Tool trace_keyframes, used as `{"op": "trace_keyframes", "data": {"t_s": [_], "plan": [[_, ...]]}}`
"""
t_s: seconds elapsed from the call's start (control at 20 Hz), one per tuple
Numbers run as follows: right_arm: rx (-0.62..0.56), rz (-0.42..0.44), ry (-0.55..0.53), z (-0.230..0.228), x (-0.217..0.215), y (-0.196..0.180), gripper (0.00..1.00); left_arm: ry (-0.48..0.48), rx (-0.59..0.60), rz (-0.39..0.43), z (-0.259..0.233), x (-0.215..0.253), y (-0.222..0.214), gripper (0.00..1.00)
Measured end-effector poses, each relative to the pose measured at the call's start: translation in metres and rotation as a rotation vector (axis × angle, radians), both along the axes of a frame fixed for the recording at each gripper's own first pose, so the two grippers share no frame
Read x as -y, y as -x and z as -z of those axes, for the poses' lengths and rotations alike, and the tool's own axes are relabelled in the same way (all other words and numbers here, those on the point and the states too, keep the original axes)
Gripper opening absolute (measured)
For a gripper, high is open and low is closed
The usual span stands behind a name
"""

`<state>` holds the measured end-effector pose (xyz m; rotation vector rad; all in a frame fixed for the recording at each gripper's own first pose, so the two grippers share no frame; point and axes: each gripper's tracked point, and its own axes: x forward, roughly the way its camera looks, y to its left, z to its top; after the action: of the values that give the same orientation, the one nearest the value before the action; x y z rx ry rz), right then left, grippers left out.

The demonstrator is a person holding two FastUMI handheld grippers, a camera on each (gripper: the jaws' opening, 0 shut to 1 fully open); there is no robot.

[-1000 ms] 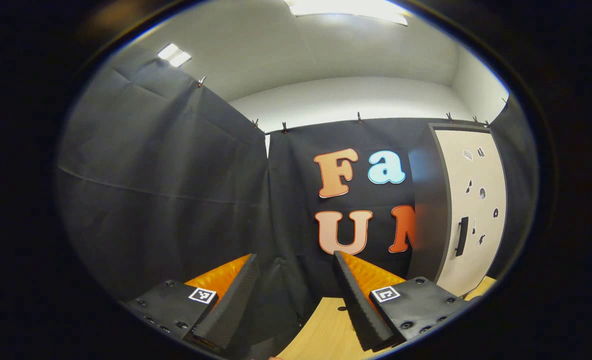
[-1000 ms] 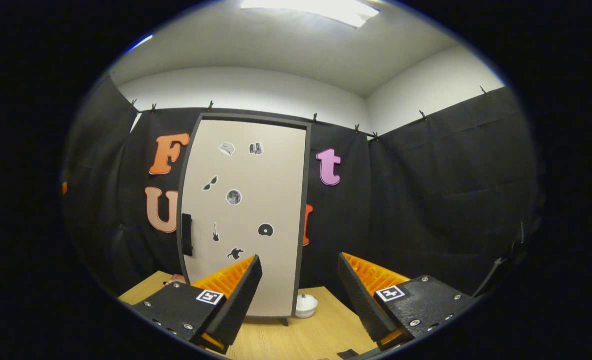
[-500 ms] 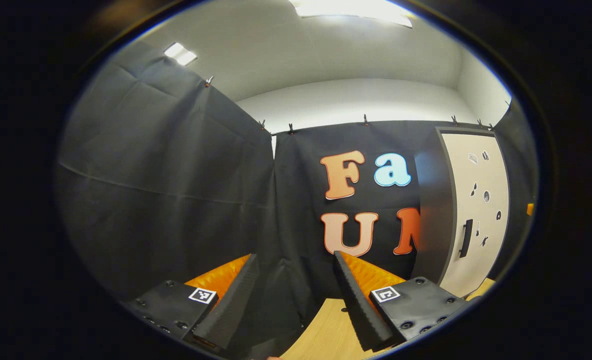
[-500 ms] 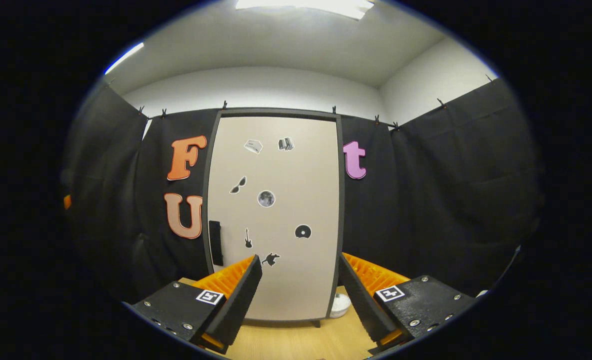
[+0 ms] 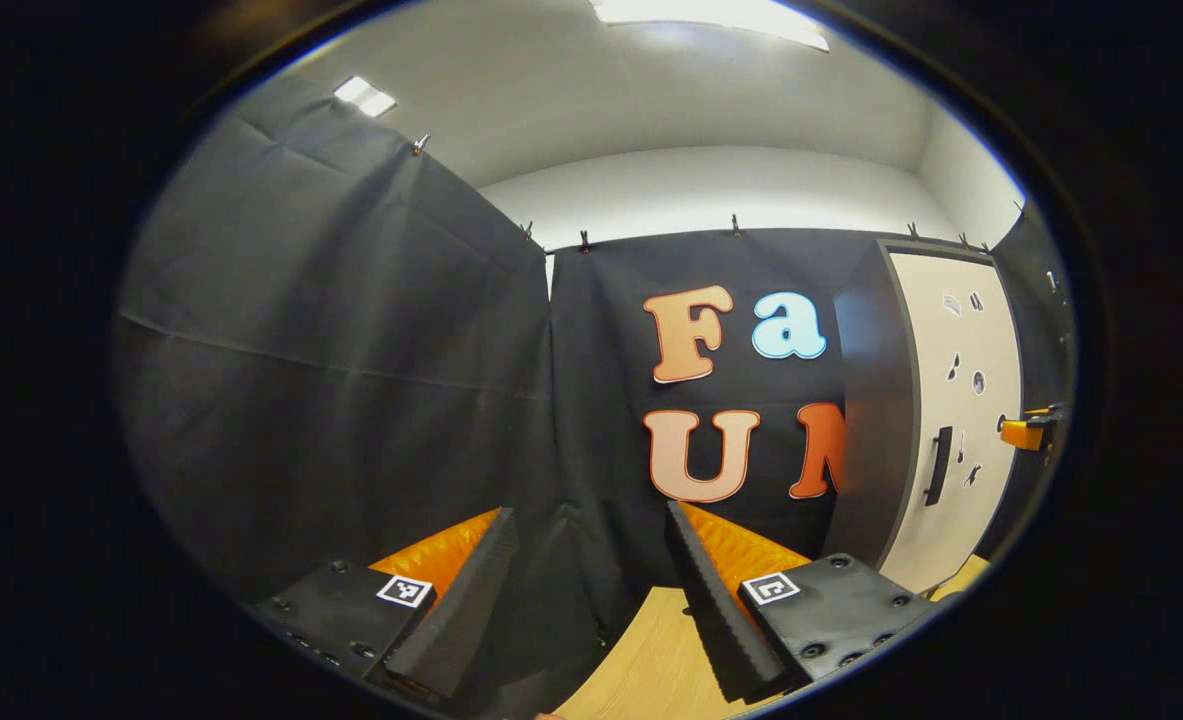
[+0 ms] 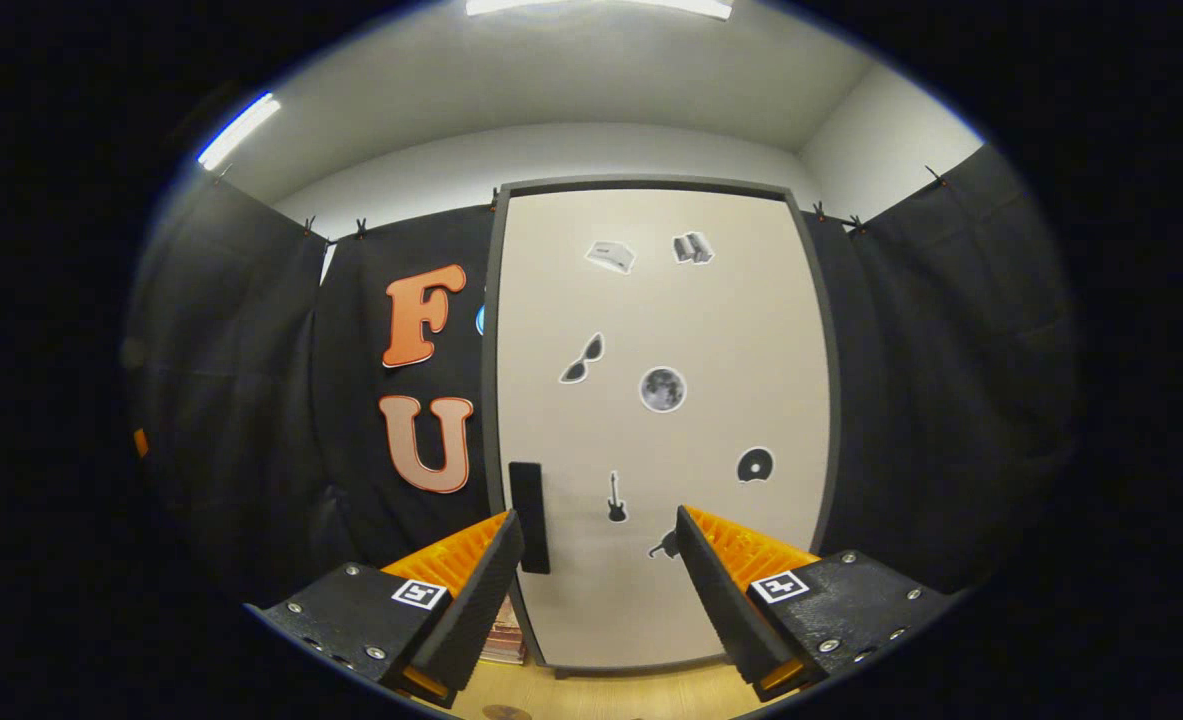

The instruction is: Open the cabinet door with the right hand, grasp the bottle in the cabinet with the left hand and place it on the coaster, then close the cabinet door with the right hand.

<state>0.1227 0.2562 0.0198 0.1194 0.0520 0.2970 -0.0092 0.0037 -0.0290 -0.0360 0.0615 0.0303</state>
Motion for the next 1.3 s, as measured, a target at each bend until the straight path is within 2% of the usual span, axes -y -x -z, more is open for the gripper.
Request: {"op": "trace_keyframes", "data": {"t_s": [0.25, 0.6, 0.8, 0.9, 0.95, 1.1, 1.3], "plan": [[-0.023, 0.002, 0.025, 0.024, -0.048, -0.034, 0.95, -0.003, -0.017, -0.009, 0.006, -0.01, 0.008, 0.97], [-0.078, 0.039, 0.085, 0.061, -0.075, -0.079, 0.93, 0.006, -0.033, -0.034, 0.019, -0.025, 0.016, 0.97], [-0.111, 0.048, 0.091, 0.076, -0.076, -0.095, 0.78, 0.004, -0.045, -0.051, 0.026, -0.036, 0.018, 1.0], [-0.126, 0.043, 0.082, 0.081, -0.077, -0.099, 0.66, 0.003, -0.052, -0.059, 0.029, -0.041, 0.019, 0.97], [-0.135, 0.032, 0.073, 0.083, -0.081, -0.101, 0.57, 0.004, -0.054, -0.062, 0.03, -0.042, 0.019, 0.97], [-0.147, 0.017, 0.059, 0.085, -0.085, -0.102, 0.38, 0.009, -0.059, -0.069, 0.033, -0.045, 0.023, 0.97], [-0.135, -0.026, 0.039, 0.083, -0.082, -0.096, 0.28, 0.018, -0.061, -0.063, 0.034, -0.042, 0.021, 0.97]]}}
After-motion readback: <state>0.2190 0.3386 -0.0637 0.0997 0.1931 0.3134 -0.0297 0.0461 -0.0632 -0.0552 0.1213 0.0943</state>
